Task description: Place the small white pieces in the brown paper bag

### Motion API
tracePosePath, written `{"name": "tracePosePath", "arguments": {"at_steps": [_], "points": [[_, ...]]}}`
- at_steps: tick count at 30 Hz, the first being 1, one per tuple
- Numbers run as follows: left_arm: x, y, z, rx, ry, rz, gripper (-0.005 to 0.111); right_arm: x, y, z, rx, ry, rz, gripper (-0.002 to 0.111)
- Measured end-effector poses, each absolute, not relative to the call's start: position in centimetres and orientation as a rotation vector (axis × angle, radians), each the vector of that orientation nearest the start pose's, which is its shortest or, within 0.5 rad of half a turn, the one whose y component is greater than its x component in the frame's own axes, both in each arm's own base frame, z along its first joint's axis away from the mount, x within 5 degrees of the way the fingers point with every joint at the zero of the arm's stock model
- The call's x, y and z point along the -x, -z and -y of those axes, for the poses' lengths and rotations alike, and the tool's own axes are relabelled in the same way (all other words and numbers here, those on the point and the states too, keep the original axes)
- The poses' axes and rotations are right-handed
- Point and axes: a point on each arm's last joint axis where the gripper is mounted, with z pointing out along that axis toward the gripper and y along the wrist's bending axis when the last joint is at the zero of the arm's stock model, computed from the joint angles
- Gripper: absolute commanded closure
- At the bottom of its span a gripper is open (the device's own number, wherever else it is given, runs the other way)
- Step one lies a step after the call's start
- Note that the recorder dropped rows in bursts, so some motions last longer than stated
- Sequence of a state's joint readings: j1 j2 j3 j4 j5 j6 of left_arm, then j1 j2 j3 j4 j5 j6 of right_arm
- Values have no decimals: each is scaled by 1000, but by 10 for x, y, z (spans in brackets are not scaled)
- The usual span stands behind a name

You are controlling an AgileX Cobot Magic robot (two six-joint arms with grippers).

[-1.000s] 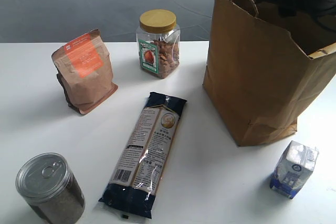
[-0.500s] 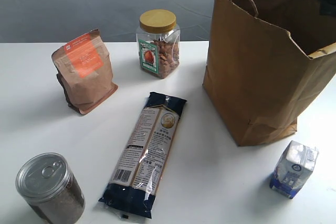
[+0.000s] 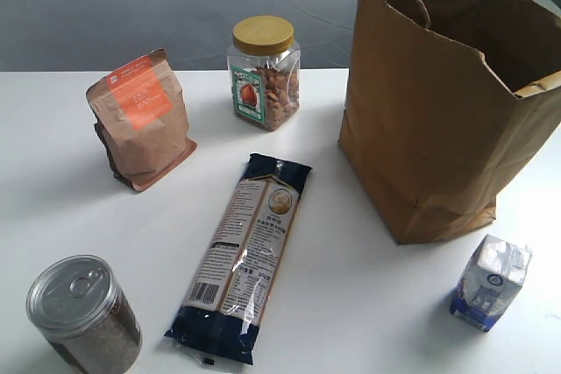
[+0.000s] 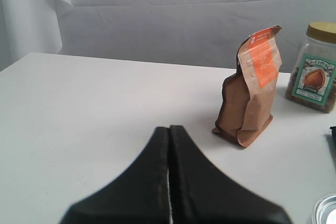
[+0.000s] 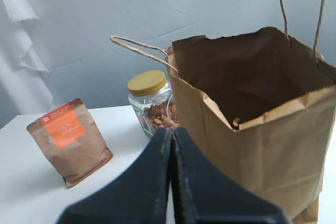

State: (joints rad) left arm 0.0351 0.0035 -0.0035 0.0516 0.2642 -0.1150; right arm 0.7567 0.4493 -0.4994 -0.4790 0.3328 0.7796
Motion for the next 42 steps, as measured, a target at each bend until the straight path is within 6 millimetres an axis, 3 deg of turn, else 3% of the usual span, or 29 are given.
{"name": "tracePosePath", "arguments": {"at_steps": [12, 17, 24, 42], "points": [[-55, -190, -3, 97, 10, -1745, 107, -64, -275, -46, 212, -775, -1765, 108], [-55, -190, -3, 97, 10, -1745, 107, -64, -243, -49, 212, -791, -1777, 108], [-55, -190, -3, 97, 10, -1745, 107, -65, -200, -36, 35, -707, -1799, 108], [-55, -190, -3, 97, 10, -1745, 107, -53, -205, -20, 209, -366, -1581, 108]]}}
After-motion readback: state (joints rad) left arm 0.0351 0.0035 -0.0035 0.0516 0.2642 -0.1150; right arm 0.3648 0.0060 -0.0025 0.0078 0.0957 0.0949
